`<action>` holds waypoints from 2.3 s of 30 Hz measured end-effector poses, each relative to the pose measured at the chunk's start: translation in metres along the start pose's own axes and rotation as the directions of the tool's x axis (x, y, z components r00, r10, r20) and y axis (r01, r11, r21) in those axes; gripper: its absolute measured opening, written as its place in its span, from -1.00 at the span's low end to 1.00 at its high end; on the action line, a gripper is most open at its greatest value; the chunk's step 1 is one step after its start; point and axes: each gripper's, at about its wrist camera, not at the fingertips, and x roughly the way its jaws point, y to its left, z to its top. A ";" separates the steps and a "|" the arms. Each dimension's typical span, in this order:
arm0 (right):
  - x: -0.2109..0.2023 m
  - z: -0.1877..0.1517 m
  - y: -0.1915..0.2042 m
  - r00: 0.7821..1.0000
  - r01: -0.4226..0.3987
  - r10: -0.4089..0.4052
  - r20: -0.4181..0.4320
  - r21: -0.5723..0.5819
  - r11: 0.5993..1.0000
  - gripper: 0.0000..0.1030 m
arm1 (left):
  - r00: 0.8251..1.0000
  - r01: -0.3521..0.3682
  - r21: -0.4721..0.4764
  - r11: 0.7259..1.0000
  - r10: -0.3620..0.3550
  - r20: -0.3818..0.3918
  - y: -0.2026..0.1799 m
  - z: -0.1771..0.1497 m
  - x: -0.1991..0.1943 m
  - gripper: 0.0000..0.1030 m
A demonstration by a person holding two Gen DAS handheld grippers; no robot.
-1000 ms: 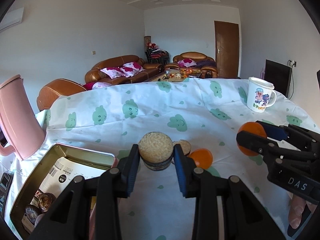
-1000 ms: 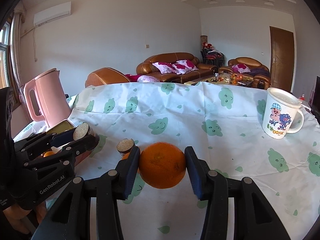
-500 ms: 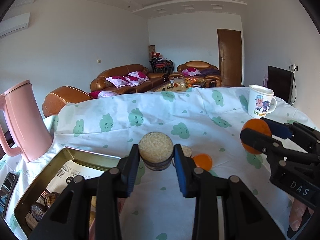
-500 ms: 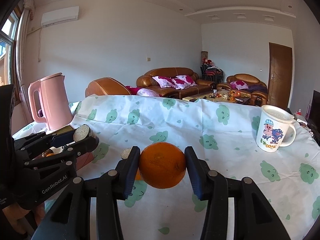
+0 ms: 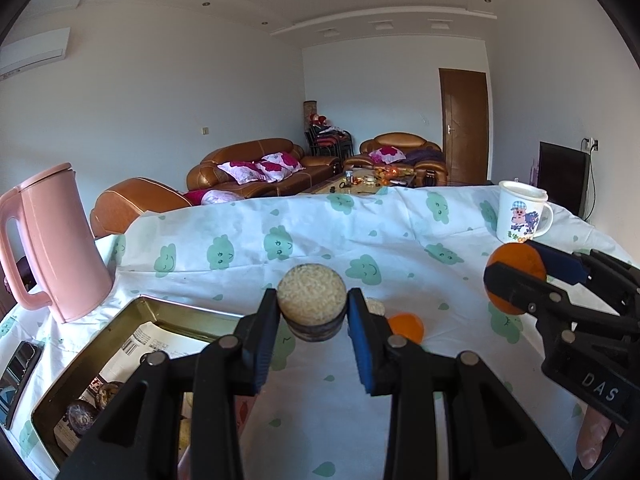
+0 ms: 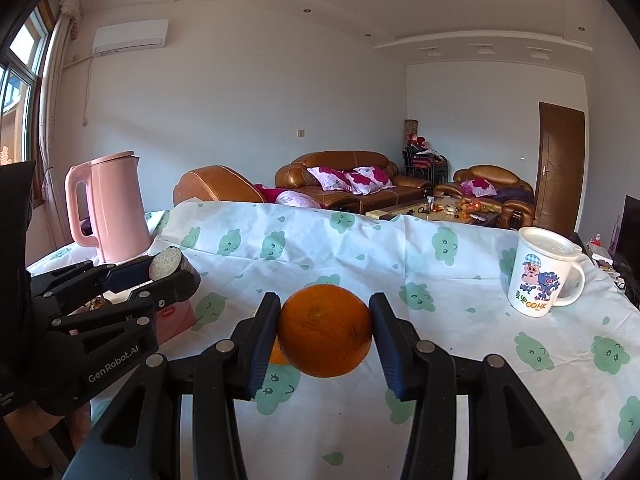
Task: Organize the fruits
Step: 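Lift and hold the orange and the jar above the table, then carry the orange and jar over the tin and open both tools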
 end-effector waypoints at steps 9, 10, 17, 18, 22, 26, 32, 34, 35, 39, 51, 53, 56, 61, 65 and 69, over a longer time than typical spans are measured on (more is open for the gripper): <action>0.001 -0.003 0.006 0.998 -0.023 0.024 -0.050 0.015 1.000 -0.06 | 0.999 0.024 -0.030 0.999 -0.025 -0.038 0.008 -0.006 -0.006 -0.31; 0.002 -0.003 0.009 0.998 -0.030 0.031 -0.056 0.013 0.999 -0.06 | 0.999 0.026 -0.029 0.999 -0.027 -0.042 0.009 -0.006 -0.007 -0.31; 0.007 0.003 0.029 0.994 -0.079 0.079 -0.081 0.002 0.997 -0.06 | 0.998 0.022 -0.054 0.998 -0.025 -0.064 0.025 -0.009 -0.016 -0.31; 0.007 0.005 0.033 0.993 -0.088 0.088 -0.082 0.003 0.996 -0.06 | 0.998 0.021 -0.062 0.998 -0.025 -0.065 0.030 -0.008 -0.019 -0.31; 0.008 0.017 0.049 0.988 -0.130 0.129 -0.082 -0.002 0.992 -0.06 | 0.997 -0.004 -0.085 0.996 -0.003 -0.076 0.049 -0.008 -0.027 -0.31; 0.013 0.028 0.067 0.979 -0.184 0.183 -0.090 -0.006 0.983 -0.06 | 0.996 -0.044 -0.101 0.994 0.036 -0.077 0.071 -0.007 -0.034 -0.31; 0.024 0.042 0.100 0.963 -0.253 0.249 -0.105 -0.030 0.967 -0.06 | 0.992 -0.104 -0.124 0.987 0.094 -0.086 0.103 -0.007 -0.043 -0.31; 0.028 0.046 0.112 0.955 -0.278 0.272 -0.116 -0.037 0.960 -0.06 | 0.989 -0.125 -0.130 0.984 0.114 -0.094 0.114 -0.008 -0.044 -0.31; 0.031 0.048 0.118 0.950 -0.293 0.286 -0.123 -0.038 0.955 -0.06 | 0.987 -0.136 -0.133 0.982 0.123 -0.101 0.119 -0.009 -0.044 -0.31; 0.042 0.050 0.146 0.932 -0.342 0.332 -0.147 -0.048 0.939 -0.06 | 0.979 -0.177 -0.152 0.972 0.158 -0.132 0.141 -0.018 -0.041 -0.31; 0.075 0.020 0.200 0.886 -0.413 0.382 -0.264 -0.074 0.908 -0.06 | 0.957 -0.233 -0.184 0.955 0.191 -0.218 0.175 -0.045 -0.031 -0.31; 0.079 0.017 0.201 0.883 -0.413 0.380 -0.277 -0.072 0.908 -0.06 | 0.955 -0.229 -0.183 0.956 0.184 -0.230 0.176 -0.048 -0.027 -0.30; 0.084 0.015 0.200 0.875 -0.415 0.381 -0.298 -0.058 0.908 -0.06 | 0.955 -0.228 -0.171 0.959 0.186 -0.231 0.175 -0.048 -0.028 -0.30; 0.089 0.012 0.197 0.852 -0.438 0.406 -0.330 -0.026 0.898 -0.03 | 0.952 -0.225 -0.163 0.961 0.181 -0.246 0.173 -0.049 -0.029 -0.29; 0.083 0.015 0.192 0.850 -0.446 0.419 -0.321 -0.014 0.895 0.11 | 0.951 -0.239 -0.175 0.955 0.194 -0.239 0.174 -0.047 -0.038 0.06; 0.064 0.025 0.167 0.869 -0.434 0.418 -0.266 -0.004 0.901 0.37 | 0.961 -0.251 -0.216 0.944 0.217 -0.169 0.178 -0.035 -0.059 0.96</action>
